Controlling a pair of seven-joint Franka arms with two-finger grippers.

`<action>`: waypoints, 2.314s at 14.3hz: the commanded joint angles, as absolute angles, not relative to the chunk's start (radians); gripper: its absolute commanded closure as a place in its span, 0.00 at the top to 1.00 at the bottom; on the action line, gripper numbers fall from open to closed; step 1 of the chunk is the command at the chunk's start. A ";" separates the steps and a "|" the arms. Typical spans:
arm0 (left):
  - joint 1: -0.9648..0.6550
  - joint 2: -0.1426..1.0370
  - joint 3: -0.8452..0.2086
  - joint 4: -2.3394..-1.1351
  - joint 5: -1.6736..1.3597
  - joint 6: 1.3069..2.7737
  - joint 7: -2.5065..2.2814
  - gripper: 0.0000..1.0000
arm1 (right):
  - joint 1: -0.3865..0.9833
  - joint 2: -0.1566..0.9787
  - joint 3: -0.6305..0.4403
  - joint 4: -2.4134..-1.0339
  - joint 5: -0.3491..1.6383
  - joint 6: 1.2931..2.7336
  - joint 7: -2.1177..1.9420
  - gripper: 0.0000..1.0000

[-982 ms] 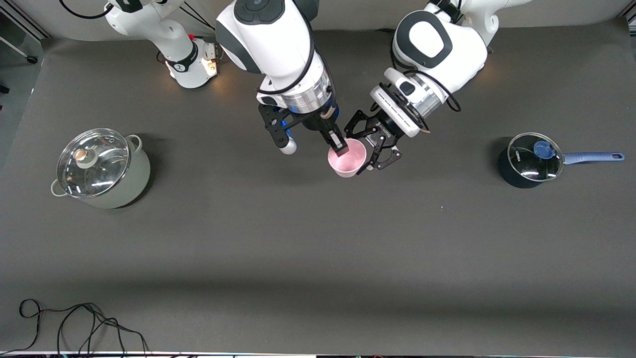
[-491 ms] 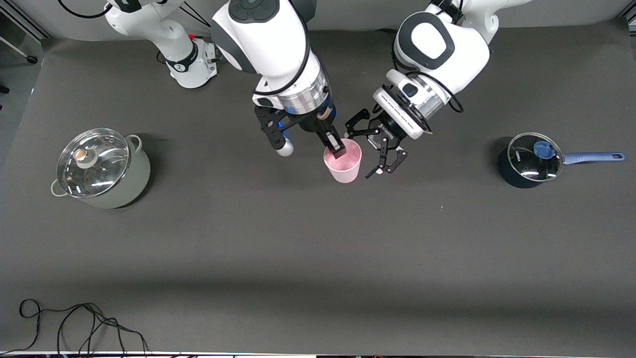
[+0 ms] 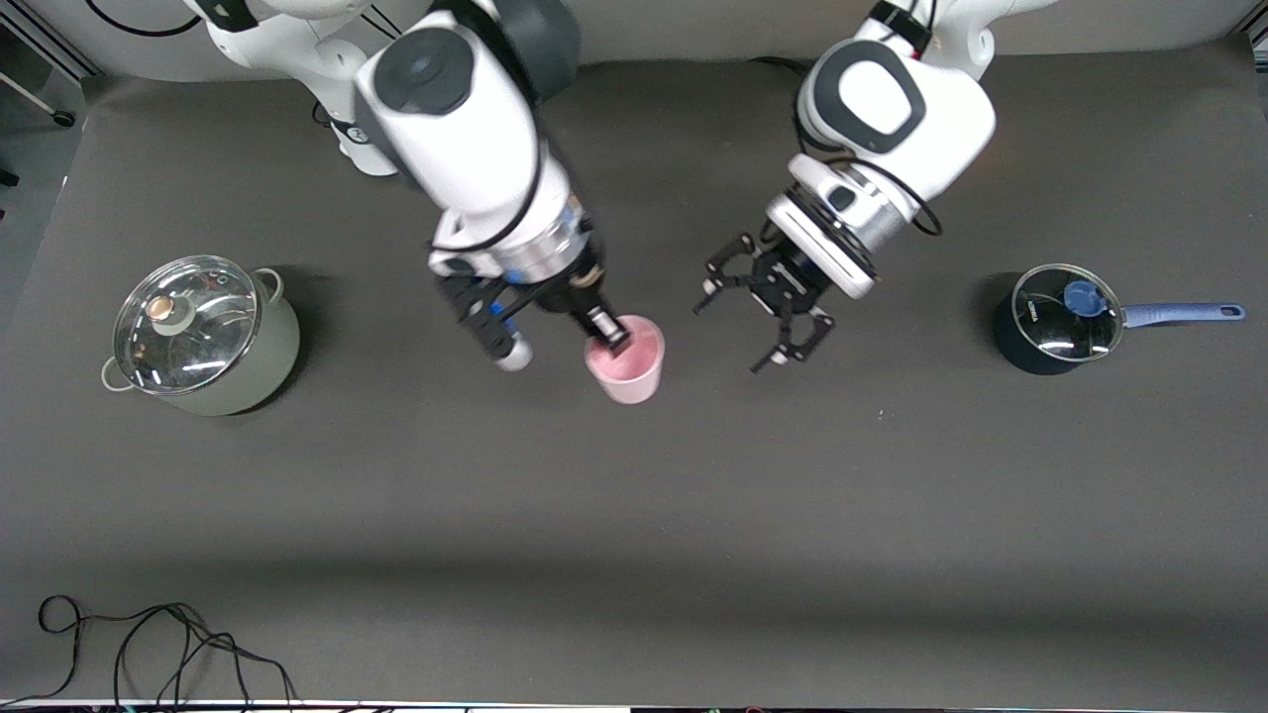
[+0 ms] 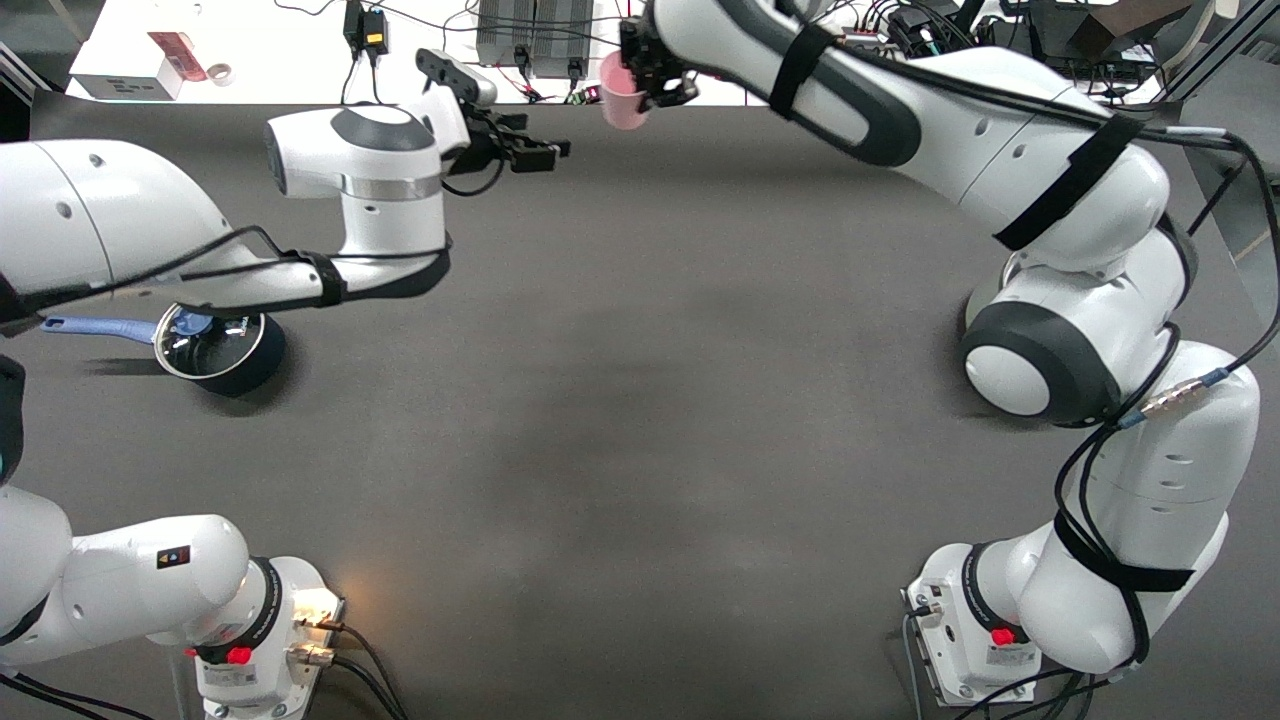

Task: Transfer pink cup from left to right arm
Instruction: 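Open the left gripper and pull it back from the cup, then carry the cup toward the steel pot while the left gripper withdraws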

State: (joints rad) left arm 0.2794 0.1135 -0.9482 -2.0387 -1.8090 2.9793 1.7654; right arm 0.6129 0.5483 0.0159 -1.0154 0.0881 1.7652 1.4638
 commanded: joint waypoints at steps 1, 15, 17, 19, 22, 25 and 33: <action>0.403 0.155 -0.953 -2.026 -1.776 2.819 1.756 0.99 | 0.537 0.517 0.018 -1.026 0.094 1.663 1.292 0.00; 0.750 0.176 -0.948 -2.105 -1.226 2.268 1.493 0.99 | 0.238 0.371 -0.103 -1.547 0.135 1.761 0.467 0.00; 0.775 0.181 -0.948 -2.092 -1.072 2.218 1.358 0.99 | 0.238 0.373 -0.126 -1.641 0.127 1.850 0.419 0.00; 0.775 0.186 -0.927 -2.065 -0.918 2.154 1.222 0.99 | 0.238 0.374 -0.155 -1.721 0.121 1.937 0.356 0.00; 0.773 0.186 -0.908 -2.030 -0.729 2.103 1.051 0.99 | 0.236 0.387 -0.189 -1.845 0.121 2.103 0.284 0.00; 0.772 0.186 -0.908 -2.004 -0.542 2.086 0.866 0.99 | 0.224 0.416 -0.196 -1.908 0.123 2.221 0.250 0.00; 0.756 0.183 -0.885 -1.867 -0.129 1.898 0.467 1.00 | 0.189 0.471 -0.198 -1.937 0.133 2.330 0.175 0.64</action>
State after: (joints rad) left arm 0.7702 0.1875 -0.8879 -1.9047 -0.2177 1.9493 0.5886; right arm 0.1926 0.4907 -0.2011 -1.9289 0.1267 2.3220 0.2065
